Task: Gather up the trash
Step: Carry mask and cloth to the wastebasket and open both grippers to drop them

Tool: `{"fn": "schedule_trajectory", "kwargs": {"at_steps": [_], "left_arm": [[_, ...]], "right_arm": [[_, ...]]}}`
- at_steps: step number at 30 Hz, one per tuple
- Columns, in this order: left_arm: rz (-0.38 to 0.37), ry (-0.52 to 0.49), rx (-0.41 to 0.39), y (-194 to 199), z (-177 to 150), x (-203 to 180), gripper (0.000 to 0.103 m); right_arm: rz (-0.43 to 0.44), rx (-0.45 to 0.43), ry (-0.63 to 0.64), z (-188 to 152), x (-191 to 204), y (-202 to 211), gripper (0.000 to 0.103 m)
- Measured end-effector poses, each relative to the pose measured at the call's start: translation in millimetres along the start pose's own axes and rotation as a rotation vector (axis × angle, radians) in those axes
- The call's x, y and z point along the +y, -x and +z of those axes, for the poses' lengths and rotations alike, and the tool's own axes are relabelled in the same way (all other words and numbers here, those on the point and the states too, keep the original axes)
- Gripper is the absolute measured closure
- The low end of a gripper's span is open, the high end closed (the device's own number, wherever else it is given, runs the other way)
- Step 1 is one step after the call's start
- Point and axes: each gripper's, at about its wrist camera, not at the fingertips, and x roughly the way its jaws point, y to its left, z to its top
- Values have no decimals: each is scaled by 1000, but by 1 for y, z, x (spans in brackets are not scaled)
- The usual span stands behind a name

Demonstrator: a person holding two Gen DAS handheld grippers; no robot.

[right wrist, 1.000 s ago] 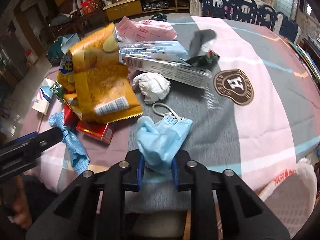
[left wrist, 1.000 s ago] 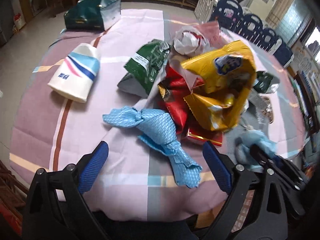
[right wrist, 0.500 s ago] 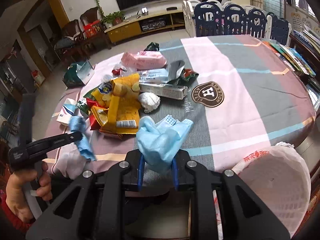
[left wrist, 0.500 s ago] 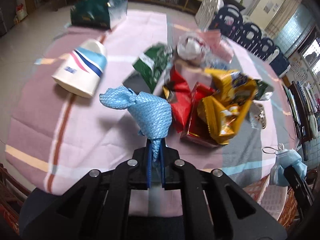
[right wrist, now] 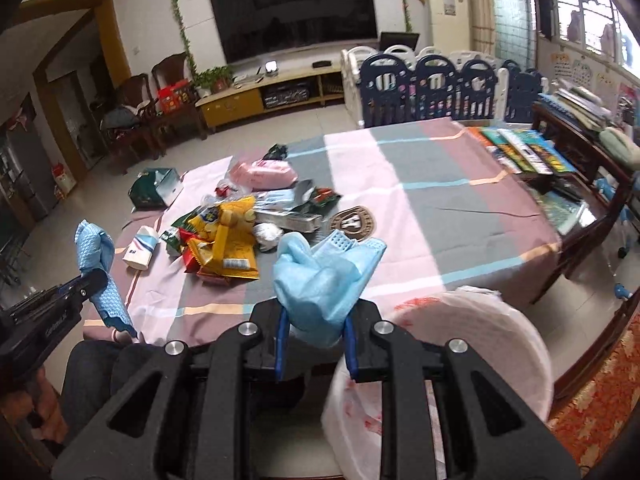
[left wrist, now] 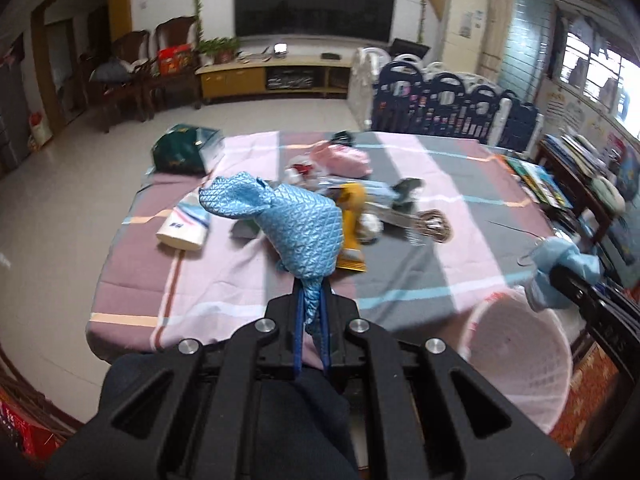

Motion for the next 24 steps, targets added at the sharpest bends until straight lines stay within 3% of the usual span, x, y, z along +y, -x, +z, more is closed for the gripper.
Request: {"fn": "schedule_trajectory", "kwargs": {"at_steps": [5,11,17,23,24], "left_arm": [[-63,-93,-64,39,-16,-50,95],[-116,-172,-75,65,-39,-89,95],[-198,-231,-31,55,-49,-118,95],[-272,-266,75,32,-64,-140,95],[-276,-268,87,28,-67,-141,95]], "right_arm": [[-57,-55,-44,-9,-35,49,80],[-88,-87,-82,-25,-66,83,80],[-92,-28,-130,-35,-89,73,80],[-90,73,-188,-49,-105,50,80],[-91,96,-188,-53,-106,46,75]]}}
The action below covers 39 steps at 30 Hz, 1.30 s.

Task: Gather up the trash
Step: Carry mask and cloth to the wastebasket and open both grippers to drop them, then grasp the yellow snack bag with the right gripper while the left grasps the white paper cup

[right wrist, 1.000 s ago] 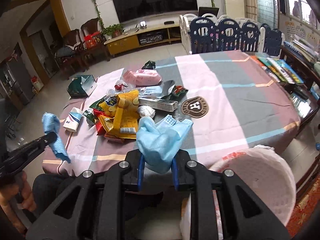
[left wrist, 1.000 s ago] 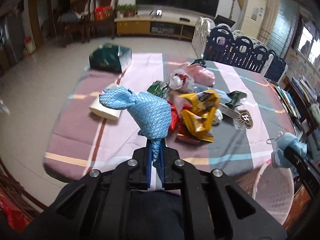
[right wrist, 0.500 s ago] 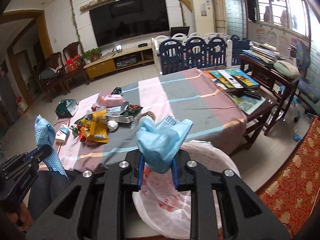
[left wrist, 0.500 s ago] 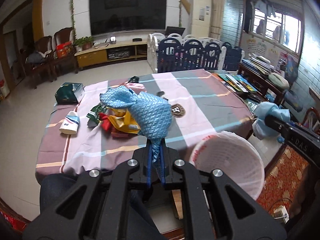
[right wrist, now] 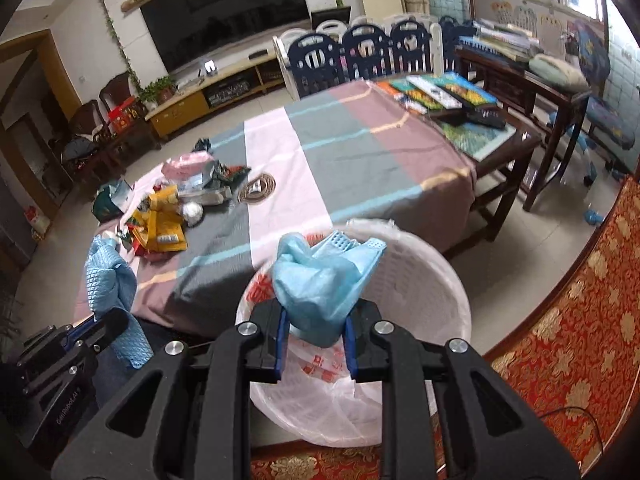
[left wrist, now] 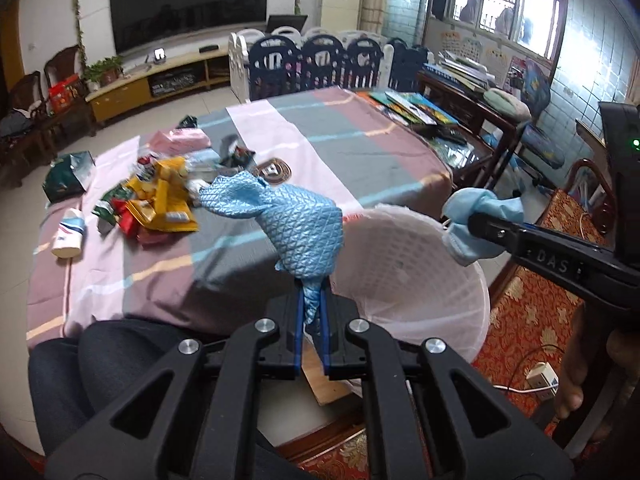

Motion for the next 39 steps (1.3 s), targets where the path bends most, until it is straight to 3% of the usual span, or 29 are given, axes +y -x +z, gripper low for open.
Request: {"fn": "schedule_trajectory", "kwargs": {"at_steps": [3,4,7,12,13,15,16,17,23,28,31,35,39], "left_arm": [[-23,-6,21,-9,-1,-3,95],[-46,-12,28,-10,-2,-4,95],[-238,1,92,-22,-2,-14,95],[-435,-56,146,-39,-3,-48,95],[-488,-50,177,-45,-2,-53,91],[-510,-39,208,-55,-5,-57,68],[-494,-29,214,-58,-6,-57,38],[-472,-12,208,-59,-8,-54,26],[-380,123,184,-56,-11,-19,24],[-151,199,89,-32,-16,14,23],[-62,279,26,-9,-18,40,23],[-2,324,-39,16,-19,61,23],[13,356,-78,34,-20,80,22]], "right_arm": [[-28,6,-37,-3,-4,-3,37],[-28,-8,-52,-2,-7,1,30],[-35,-70,-101,5,-17,17,29],[-92,-174,-139,13,-33,46,25],[-94,-182,-145,14,-35,48,25],[-105,-204,-157,15,-40,54,25],[-107,-209,-160,15,-41,55,25],[-109,-214,-161,15,-42,56,25],[-86,-183,-170,13,-41,46,24],[-64,-170,-143,16,-25,44,24],[-49,-165,-116,19,-10,46,24],[-36,-177,-71,23,13,57,24],[-24,-218,-13,28,43,75,21]]}}
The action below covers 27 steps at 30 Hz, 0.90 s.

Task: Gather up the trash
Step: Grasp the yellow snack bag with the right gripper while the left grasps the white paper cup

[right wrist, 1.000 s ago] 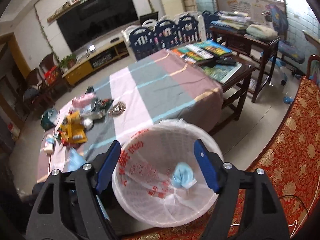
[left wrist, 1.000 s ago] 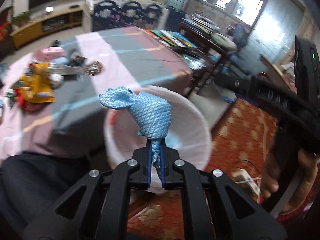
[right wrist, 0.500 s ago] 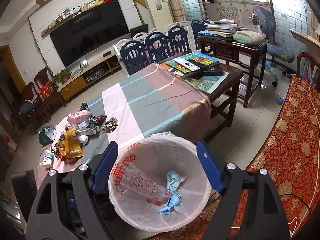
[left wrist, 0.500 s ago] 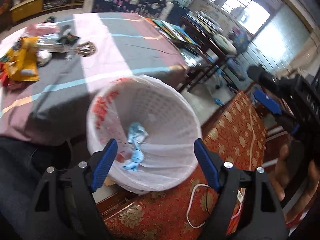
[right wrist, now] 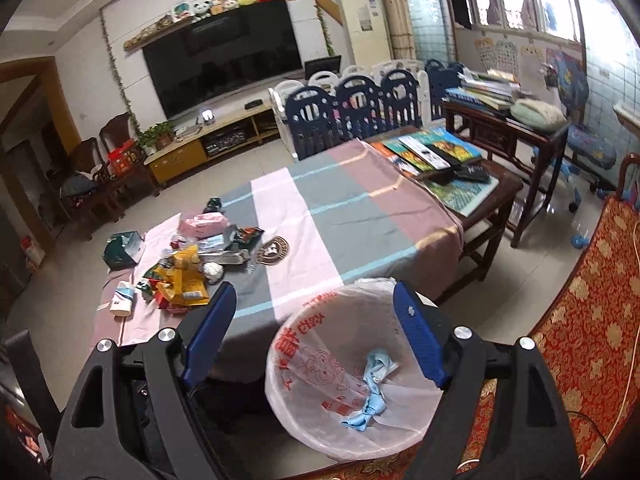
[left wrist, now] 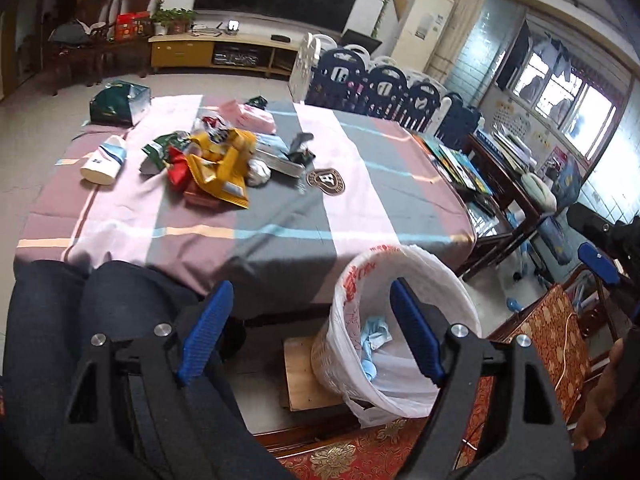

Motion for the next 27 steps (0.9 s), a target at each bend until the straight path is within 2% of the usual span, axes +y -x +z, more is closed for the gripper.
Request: {"fn": "schedule_trajectory", "kwargs": {"at_steps": [6,10,13,17,22,27], "left_arm": [[31,10,-86,21,12,23,19],[135,-38,-177,27,28,40,16],[195,-16,-192,25,44,66,16],[232,77,-191,17,65,114,14],[297,199,-130,1,77,187,14],[412,405,-84,-4,74,275,14]], "right_arm": [[49,-57,59,2,38,9,14],[110,-62,81,0,65,-7,8],[126,-23,110,-2,88,-33,7],[160,30,130,-6,120,-69,7],[186,115,124,-11,165,-129,7],[200,201,132,-13,227,-202,7]]}}
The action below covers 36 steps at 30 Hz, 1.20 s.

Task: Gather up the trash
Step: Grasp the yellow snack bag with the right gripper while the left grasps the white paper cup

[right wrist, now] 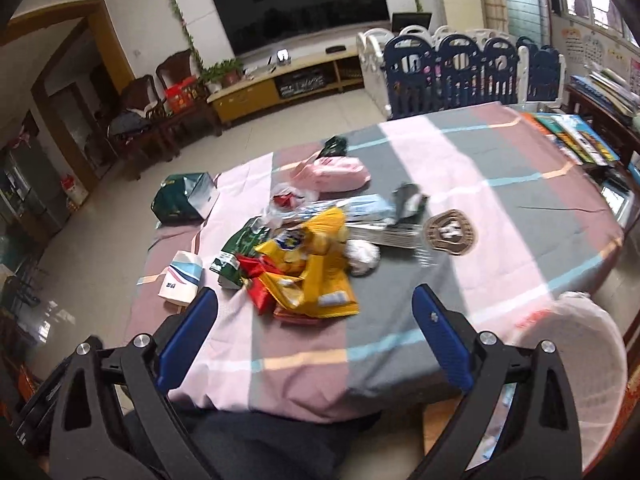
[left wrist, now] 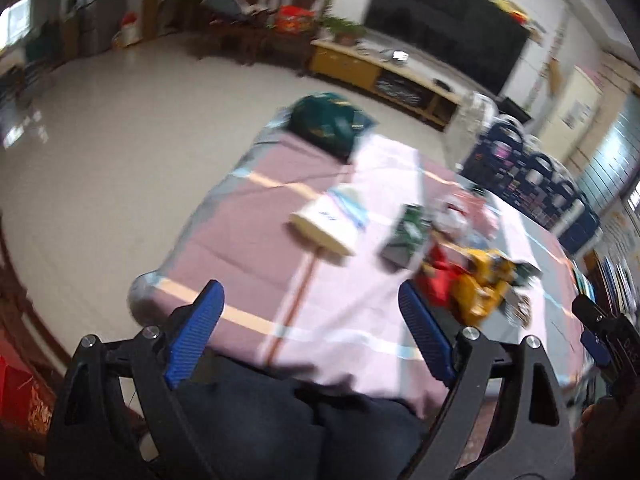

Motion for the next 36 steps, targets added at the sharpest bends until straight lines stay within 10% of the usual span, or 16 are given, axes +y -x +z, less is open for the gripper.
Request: {"fn": "schedule_trajectory", "kwargs": {"at_steps": [15,21,31,36], "left_arm": [[2,-97,28,-41,-7,16,10],[-4,-63,57,-51,-11,20,10],[-7,57,88,-78,19,34,10],[-43,-103,87,-114,49,-12,10]], "right_arm": [[-193,171,60,11,36,-153,10],[-205,169,153,-1,46,-151,48],[-134,114,135,-7,35,-100,51],[-106,108,132,-12,23,-82,51]]}}
